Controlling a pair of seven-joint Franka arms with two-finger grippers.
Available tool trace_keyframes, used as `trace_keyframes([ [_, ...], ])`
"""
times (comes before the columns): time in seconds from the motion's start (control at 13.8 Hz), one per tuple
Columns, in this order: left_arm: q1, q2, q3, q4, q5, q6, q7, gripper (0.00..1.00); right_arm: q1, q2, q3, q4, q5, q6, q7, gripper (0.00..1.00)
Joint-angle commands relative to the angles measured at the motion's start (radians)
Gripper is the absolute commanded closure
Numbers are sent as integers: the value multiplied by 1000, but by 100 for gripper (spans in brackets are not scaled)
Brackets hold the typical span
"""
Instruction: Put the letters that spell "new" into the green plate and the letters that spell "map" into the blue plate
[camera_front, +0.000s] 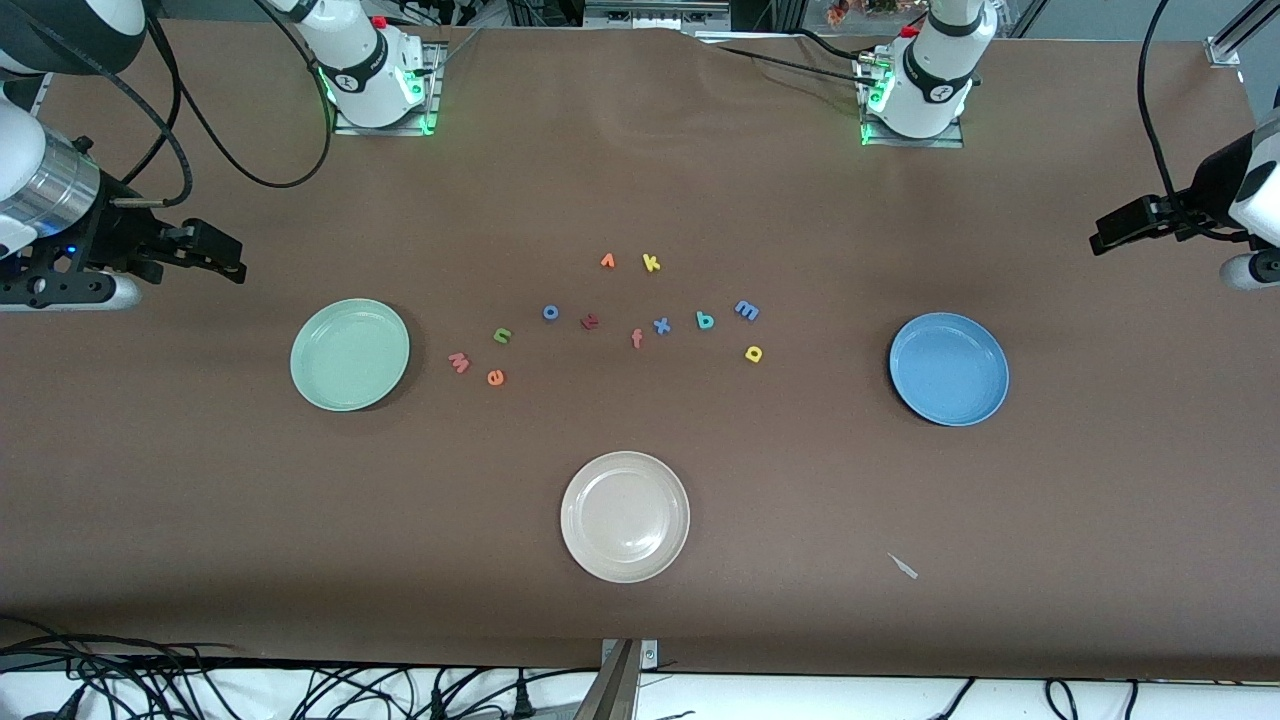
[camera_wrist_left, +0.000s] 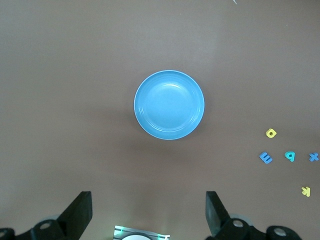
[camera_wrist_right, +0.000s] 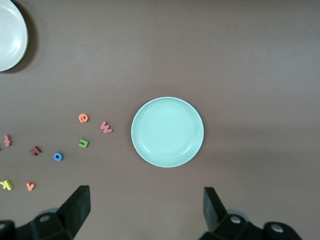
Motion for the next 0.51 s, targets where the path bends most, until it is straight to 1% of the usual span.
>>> trace_keyframes([
  [0.0, 0, 22, -4, 11, 27, 3, -3, 0, 0, -16, 2, -12, -3, -6, 0, 0],
  [0.22, 3, 68, 0, 11, 21, 58, -3, 0, 0, -16, 2, -12, -3, -6, 0, 0],
  [0.29, 3, 100, 1, 11, 21, 74, -3, 0, 0, -16, 2, -12, -3, -6, 0, 0],
  [0.36, 6, 162, 4, 12, 29, 75, -2, 0, 0, -16, 2, -12, -3, -6, 0, 0],
  [0.44, -3, 187, 1, 26, 38, 77, -5, 0, 0, -16, 2, -12, -3, -6, 0, 0],
])
